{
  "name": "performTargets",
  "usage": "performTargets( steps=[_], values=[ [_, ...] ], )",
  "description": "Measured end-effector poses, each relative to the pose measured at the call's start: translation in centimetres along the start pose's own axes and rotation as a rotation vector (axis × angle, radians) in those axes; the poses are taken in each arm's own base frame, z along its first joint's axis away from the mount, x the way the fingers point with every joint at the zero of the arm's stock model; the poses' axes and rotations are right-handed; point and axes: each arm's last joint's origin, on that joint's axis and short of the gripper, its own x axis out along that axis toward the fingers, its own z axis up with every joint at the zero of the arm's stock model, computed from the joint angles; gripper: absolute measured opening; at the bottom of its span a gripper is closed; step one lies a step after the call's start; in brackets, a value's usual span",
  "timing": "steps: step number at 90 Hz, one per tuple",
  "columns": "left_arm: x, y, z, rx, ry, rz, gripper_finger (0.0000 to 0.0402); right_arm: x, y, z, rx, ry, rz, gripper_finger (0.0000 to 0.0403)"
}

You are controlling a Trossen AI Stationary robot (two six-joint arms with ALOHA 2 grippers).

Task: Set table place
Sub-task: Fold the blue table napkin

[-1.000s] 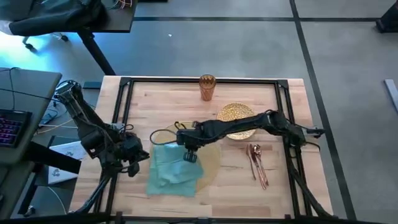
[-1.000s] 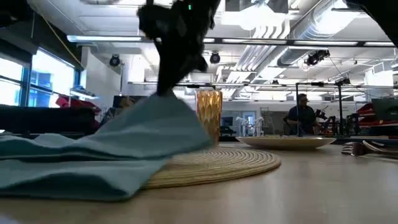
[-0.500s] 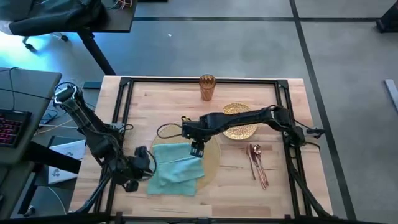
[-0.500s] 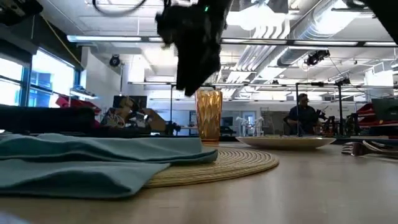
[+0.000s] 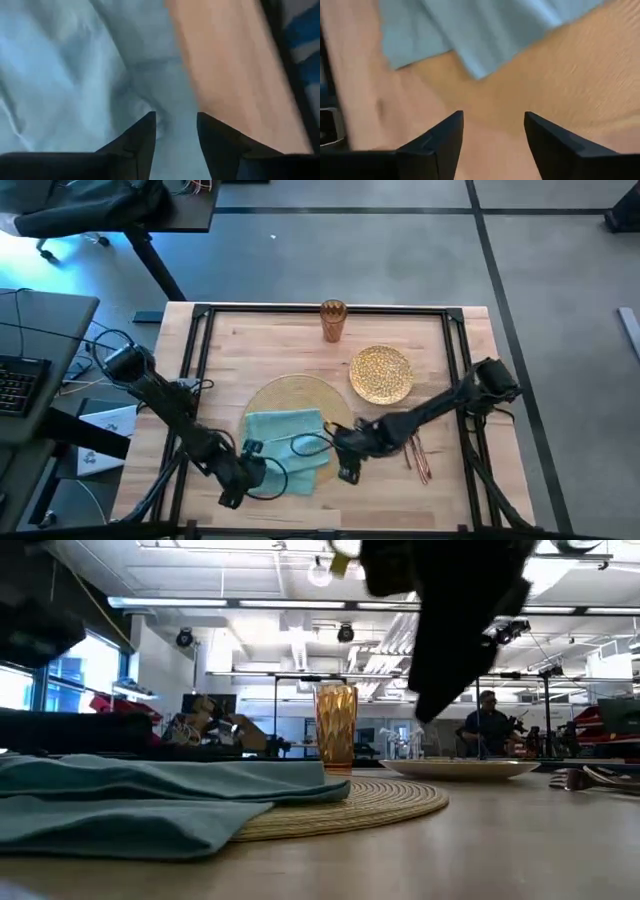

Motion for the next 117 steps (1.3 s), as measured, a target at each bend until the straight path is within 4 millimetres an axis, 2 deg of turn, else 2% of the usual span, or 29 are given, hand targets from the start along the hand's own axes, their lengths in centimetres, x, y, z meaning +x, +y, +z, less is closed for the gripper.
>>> performTargets(
  steps=[15, 23, 45, 52, 62, 75, 88, 101, 117],
  values=[
    [1.5, 0.1, -0.3, -0.006, 0.044, 0.022, 0.0095, -0.2, 1.4, -1.3, 0.03, -0.037, -0.009, 0.0176],
    [1.5, 0.1, -0.4, -0.017, 0.05, 0.029, 0.0077, -0.4, 2.0, -1.3, 0.057, -0.083, 0.0, 0.0176],
    [1.3, 0.2, -0.6, -0.027, 0.065, 0.051, 0.0013, -0.4, 2.0, -1.2, 0.081, -0.113, -0.007, 0.0176],
    [0.9, 0.2, -0.3, -0.026, 0.07, 0.063, 0.0004, -0.4, 2.1, -1.0, 0.08, -0.115, 0.012, 0.0176],
    [-0.8, 0.0, 0.8, -0.035, 0.056, 0.105, 0.0001, -0.4, 2.2, -0.8, 0.067, -0.127, 0.032, 0.0176],
    [-4.4, 0.2, 2.0, -0.114, 0.029, 0.214, 0.0, -0.5, 2.8, -0.3, -0.017, -0.169, 0.103, 0.0177],
    [-8.1, 0.8, 1.8, -0.241, -0.019, 0.312, 0.0, -0.4, 3.3, 0.6, -0.167, -0.252, 0.155, 0.0177],
    [-10.1, 1.2, 0.9, -0.289, -0.072, 0.325, 0.0, 1.8, 2.7, 1.1, -0.306, -0.304, 0.067, 0.0177],
    [-11.0, 1.6, 0.4, -0.296, -0.089, 0.312, 0.0, 5.0, 2.6, 1.8, -0.445, -0.35, 0.11, 0.0183]
  ],
)
